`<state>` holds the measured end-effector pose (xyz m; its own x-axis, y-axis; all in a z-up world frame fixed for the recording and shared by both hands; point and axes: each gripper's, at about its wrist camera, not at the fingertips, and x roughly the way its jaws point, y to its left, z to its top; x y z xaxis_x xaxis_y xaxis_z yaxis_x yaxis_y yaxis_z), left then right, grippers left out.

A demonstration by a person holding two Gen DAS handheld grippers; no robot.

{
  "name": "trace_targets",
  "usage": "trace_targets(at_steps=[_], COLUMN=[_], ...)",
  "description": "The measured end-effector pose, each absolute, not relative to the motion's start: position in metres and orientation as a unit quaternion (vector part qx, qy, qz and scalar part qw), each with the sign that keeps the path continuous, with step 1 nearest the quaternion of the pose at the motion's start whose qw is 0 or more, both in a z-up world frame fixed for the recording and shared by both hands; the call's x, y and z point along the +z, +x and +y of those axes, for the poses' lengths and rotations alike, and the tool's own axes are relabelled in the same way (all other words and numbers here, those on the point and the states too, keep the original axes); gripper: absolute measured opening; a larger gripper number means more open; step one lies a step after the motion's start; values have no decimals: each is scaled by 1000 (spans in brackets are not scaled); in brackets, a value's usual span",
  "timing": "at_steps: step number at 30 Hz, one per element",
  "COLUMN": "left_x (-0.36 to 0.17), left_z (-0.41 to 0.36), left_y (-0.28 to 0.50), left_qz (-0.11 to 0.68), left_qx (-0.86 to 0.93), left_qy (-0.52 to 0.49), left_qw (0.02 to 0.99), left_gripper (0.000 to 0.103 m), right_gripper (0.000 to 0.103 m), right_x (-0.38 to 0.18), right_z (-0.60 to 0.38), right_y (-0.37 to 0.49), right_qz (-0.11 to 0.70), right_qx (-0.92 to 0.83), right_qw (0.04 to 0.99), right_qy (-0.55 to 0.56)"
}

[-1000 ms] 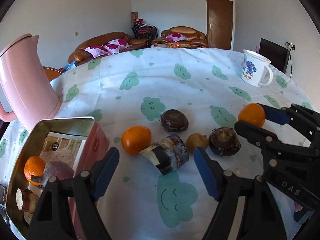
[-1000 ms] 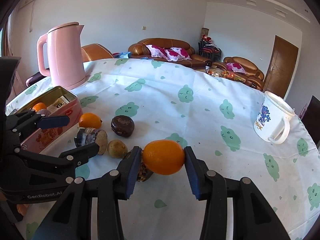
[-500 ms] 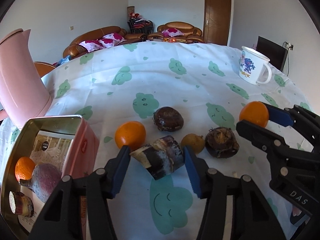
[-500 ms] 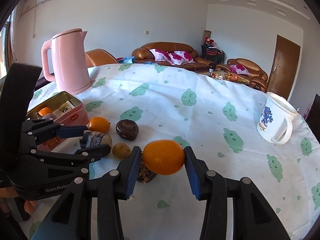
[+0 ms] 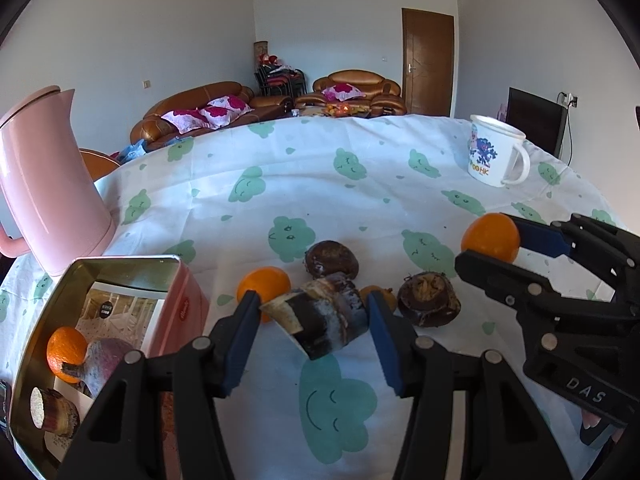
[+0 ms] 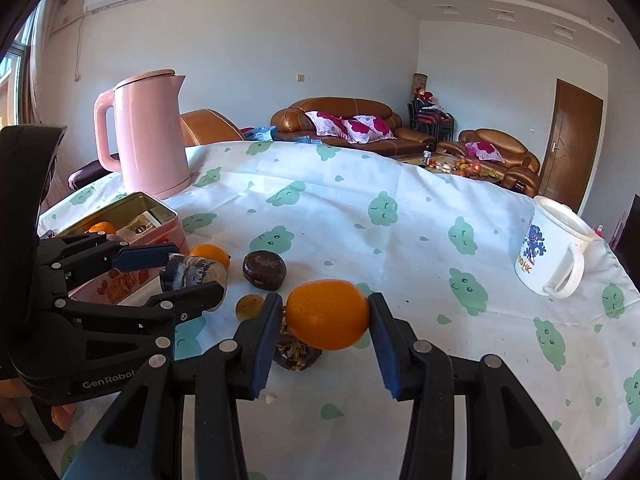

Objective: Organize fruits
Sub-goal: 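Lift the orange with the right gripper while the left gripper lifts the black-wrapped roll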

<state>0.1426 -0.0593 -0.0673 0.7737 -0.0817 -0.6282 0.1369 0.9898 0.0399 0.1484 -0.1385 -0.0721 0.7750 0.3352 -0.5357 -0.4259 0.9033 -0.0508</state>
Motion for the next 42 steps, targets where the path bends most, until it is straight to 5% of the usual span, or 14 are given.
trace_targets(at_steps=[42], left_x=[-46], left_z=[-59], left_y=[107], left_qz=[225], left_qx=[-30], left_qy=[54], left_qw=[972], left_gripper=[56], right_gripper=[46], right_x=[-56], right_z=[-152], right_y=[118], right_qz=[175], right_qx=[225], right_qw=[956], right_qy=[-65])
